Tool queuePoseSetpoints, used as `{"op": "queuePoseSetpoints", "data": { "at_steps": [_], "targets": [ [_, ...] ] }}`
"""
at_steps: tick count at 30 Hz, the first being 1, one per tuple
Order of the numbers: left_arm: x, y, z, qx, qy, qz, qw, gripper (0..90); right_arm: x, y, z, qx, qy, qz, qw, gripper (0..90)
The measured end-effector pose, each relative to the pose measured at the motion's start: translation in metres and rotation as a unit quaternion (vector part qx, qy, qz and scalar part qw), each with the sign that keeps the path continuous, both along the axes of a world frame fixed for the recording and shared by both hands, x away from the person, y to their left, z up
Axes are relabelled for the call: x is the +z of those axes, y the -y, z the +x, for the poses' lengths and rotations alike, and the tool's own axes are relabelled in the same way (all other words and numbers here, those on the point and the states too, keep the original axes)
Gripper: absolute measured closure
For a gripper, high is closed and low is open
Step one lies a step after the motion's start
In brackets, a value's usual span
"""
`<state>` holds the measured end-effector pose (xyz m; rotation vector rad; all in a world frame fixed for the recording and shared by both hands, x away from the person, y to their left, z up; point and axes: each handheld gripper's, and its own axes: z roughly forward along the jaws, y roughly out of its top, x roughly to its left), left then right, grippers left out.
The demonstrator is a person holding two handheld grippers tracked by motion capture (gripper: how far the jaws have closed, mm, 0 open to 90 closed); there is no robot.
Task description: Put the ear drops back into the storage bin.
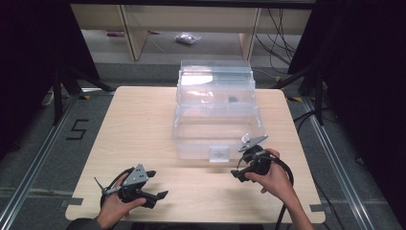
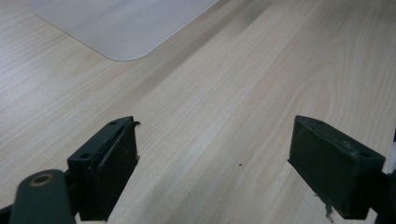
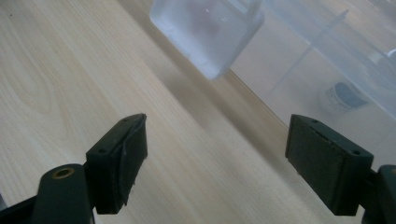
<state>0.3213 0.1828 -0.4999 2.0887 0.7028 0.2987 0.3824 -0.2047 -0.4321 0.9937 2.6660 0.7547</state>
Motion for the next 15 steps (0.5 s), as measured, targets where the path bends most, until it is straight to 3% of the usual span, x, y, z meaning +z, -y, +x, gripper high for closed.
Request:
{"op": "queuePoseSetpoints", "data": {
  "at_steps": [5,8,9,15],
  "targets": [
    [-0.001,0.0,0.0,0.0,0.002,-0.008,1.0,14.8,-0.003,-0.003,-0.003,-0.007,-0.007,0.003,0.9999,21.6],
    [-0.001,0.0,0.0,0.0,0.002,-0.008,1.0,14.8,-0.005,-0.004,-0.004,0.005,0.004,0.0,1.0,21.6],
    [-0.001,0.001,0.0,0.0,0.002,-0.008,1.0,14.8,-0.005,-0.004,-0.006,0.003,-0.006,0.001,1.0,21.6],
    [-0.001,0.0,0.0,0.0,0.002,-0.008,1.0,14.8,-0.011,-0.006,-0.009,0.007,-0.002,-0.003,1.0,21.3]
  ]
}}
